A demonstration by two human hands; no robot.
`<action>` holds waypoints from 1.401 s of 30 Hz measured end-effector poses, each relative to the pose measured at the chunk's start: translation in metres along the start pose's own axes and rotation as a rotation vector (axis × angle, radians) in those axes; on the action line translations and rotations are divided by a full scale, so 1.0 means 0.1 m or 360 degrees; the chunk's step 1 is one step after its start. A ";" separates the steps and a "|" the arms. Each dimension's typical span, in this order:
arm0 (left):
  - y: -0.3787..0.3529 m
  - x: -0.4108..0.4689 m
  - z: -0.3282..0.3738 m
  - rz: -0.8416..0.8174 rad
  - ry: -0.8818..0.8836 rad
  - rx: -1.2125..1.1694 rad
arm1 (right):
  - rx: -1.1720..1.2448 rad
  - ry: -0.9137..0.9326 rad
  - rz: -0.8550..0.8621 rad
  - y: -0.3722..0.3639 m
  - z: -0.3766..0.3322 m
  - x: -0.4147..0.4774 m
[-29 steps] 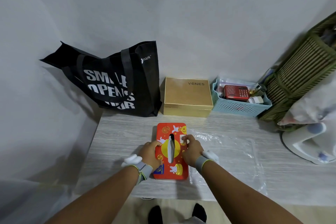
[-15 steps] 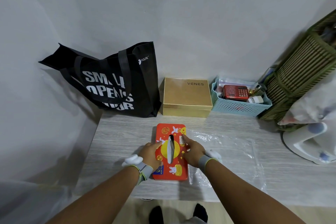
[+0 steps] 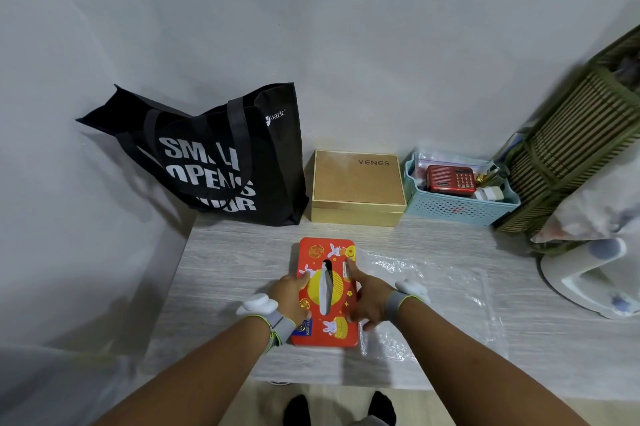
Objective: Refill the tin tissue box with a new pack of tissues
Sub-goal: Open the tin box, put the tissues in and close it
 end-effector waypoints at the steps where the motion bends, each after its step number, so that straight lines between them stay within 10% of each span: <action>1: 0.01 0.01 0.00 -0.0009 -0.0002 0.0019 | -0.0015 0.0014 0.0020 0.01 -0.01 -0.01; 42: 0.10 0.26 0.55 0.0014 -0.0178 0.0531 | -0.0384 -0.0022 0.0508 0.09 0.65 0.12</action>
Point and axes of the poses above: each hand's wrist, its own x-axis towards the middle knuckle, its own y-axis out of the back of the hand, z = x × y, the point moved 2 cm from there along x, towards the middle knuckle, and after that the axes turned 11 degrees about -x, right-handed, at the moved point
